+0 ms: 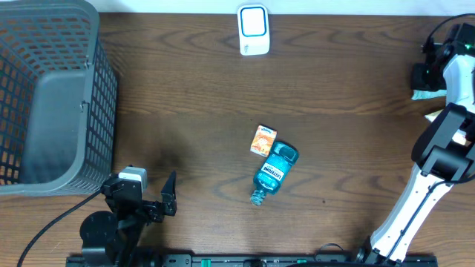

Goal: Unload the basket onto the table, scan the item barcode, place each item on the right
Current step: 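Move the wipes pack right and drop it past the table edge, then reach the right gripper down to the Kleenex tissue pack, then grasp the Kleenex pack with the right gripper and lift it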

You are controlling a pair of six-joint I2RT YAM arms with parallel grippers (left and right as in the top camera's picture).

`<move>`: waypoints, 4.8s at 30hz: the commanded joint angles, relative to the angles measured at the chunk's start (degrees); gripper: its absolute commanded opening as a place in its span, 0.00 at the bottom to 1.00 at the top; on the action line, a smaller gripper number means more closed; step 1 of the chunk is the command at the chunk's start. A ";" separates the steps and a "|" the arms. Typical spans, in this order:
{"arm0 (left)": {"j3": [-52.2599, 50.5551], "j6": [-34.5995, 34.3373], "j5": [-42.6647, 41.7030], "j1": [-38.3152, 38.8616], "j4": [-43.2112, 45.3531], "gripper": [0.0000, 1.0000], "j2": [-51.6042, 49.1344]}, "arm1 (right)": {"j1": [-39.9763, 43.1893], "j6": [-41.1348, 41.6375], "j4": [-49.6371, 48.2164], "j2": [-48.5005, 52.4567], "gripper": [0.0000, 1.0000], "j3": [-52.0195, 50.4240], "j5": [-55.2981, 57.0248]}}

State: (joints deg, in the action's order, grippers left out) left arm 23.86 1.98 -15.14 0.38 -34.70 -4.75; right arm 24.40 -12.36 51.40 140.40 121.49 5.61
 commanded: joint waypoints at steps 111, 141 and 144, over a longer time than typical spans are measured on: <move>0.52 0.79 -0.72 -0.26 -0.02 0.97 0.24 | -52.76 -30.60 31.61 -1.27 0.01 2.89 -49.05; 0.52 0.79 -0.72 -0.26 -0.02 0.97 0.24 | -45.94 69.99 46.12 -1.27 0.02 2.67 -48.35; 0.52 0.79 -0.72 -0.26 -0.02 0.97 0.24 | -45.64 69.96 46.12 -1.27 0.02 2.64 -52.76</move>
State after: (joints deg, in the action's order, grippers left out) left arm 23.86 1.98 -15.14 0.38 -34.70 -4.75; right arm -21.10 47.18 97.25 139.24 124.31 -42.11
